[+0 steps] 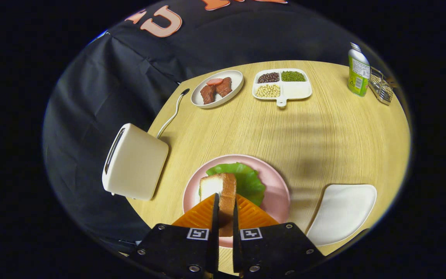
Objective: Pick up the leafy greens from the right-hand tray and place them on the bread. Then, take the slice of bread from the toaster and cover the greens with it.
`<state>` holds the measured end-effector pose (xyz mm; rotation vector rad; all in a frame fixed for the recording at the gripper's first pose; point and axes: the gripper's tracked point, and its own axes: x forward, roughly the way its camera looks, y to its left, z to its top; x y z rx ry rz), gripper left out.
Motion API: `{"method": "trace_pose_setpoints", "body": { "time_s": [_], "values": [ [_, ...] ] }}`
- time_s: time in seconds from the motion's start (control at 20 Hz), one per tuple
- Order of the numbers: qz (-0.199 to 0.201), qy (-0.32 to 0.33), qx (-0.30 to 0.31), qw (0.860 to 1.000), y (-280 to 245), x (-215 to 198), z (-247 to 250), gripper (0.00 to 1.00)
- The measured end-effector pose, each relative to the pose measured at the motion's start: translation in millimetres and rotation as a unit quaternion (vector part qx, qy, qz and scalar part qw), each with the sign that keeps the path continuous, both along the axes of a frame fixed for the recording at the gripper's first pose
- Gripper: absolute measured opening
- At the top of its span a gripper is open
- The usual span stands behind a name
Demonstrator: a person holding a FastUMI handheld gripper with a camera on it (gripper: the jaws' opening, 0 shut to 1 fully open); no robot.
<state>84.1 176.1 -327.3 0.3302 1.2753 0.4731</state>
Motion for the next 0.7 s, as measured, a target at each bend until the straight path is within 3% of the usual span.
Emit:
{"method": "trace_pose_setpoints", "body": {
  "time_s": [0.2, 0.45, 0.55, 0.6, 0.7],
  "values": [
    [0.009, -0.008, -0.024, 1.000, -7.8, -2.5, -16.7, 0.16],
    [0.009, -0.024, -0.033, 0.999, -10.4, -2.3, -27.8, 0.23],
    [-0.001, -0.031, -0.062, 0.998, -18.8, -0.7, -30.4, 0.35],
    [-0.003, -0.038, -0.075, 0.996, -20.9, 0.6, -30.1, 0.46],
    [0.001, -0.067, -0.100, 0.993, -25.3, 3.2, -23.8, 0.56]
  ]
}}
